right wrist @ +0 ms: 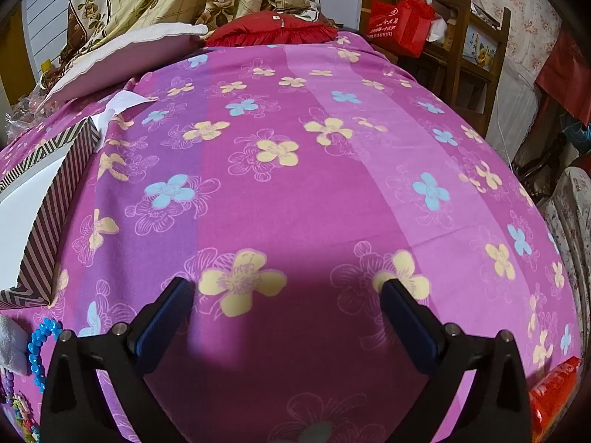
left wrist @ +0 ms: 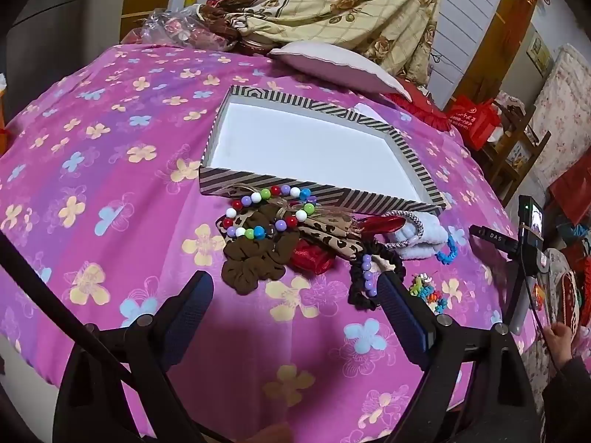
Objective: Organize jewelry
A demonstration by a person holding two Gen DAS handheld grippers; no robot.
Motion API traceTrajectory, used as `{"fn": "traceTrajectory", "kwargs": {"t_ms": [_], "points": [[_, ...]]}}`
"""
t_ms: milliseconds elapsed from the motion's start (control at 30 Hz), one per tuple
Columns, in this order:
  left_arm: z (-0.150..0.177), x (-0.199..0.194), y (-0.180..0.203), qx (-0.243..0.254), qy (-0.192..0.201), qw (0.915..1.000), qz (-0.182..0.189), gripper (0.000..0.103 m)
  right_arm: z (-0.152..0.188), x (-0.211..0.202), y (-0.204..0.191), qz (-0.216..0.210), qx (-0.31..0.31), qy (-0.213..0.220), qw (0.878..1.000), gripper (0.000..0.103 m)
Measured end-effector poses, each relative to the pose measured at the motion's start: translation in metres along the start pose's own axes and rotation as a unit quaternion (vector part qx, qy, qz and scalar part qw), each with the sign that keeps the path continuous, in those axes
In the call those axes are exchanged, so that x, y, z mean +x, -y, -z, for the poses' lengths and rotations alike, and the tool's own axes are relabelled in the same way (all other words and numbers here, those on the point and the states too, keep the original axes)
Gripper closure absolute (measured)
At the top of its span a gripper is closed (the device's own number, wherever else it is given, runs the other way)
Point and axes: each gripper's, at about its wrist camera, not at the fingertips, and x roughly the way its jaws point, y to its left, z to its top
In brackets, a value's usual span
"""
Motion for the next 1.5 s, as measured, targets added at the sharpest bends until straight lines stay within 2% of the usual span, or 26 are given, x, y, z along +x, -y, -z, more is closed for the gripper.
{"fn": "traceTrajectory", "kwargs": {"t_ms": [100,233,300,500,633,733,800,1133,1400,1500], "points": [[0.001,0.000,0.002,0.003,0.003,1.0000,0.001,0.039,0.000,0.000,0.000,0.000,0.000,0.000,1.000,0.000],[0.001,-0.001,0.003,0.021,0.000,0.9994,-0.026,0.039,0.000,0.000,0.000,0.000,0.000,0.000,1.000,0.000],[0.002,-0.002,0.004,0.023,0.002,0.9994,-0.027,0.039,0.000,0.000,0.000,0.000,0.000,0.000,1.000,0.000],[0.003,-0.004,0.002,0.008,0.011,0.9999,-0.005,0.039,0.000,0.000,0.000,0.000,0.000,0.000,1.000,0.000],[0.002,-0.003,-0.002,-0.015,0.000,0.9997,0.017,0.039,0.000,0.000,0.000,0.000,0.000,0.000,1.000,0.000],[0.002,-0.003,-0.003,-0.017,-0.004,0.9997,0.019,0.039,0.000,0.000,0.000,0.000,0.000,0.000,1.000,0.000],[0.001,-0.003,-0.003,-0.008,0.013,0.9998,0.015,0.039,0.000,0.000,0.000,0.000,0.000,0.000,1.000,0.000],[0.001,-0.002,-0.005,-0.011,0.006,0.9999,0.010,0.039,0.000,0.000,0.000,0.000,0.000,0.000,1.000,0.000],[0.000,-0.003,-0.007,-0.006,0.023,0.9997,0.010,0.039,0.000,0.000,0.000,0.000,0.000,0.000,1.000,0.000],[0.000,-0.003,-0.009,-0.017,0.007,0.9998,0.007,0.039,0.000,0.000,0.000,0.000,0.000,0.000,1.000,0.000]]}}
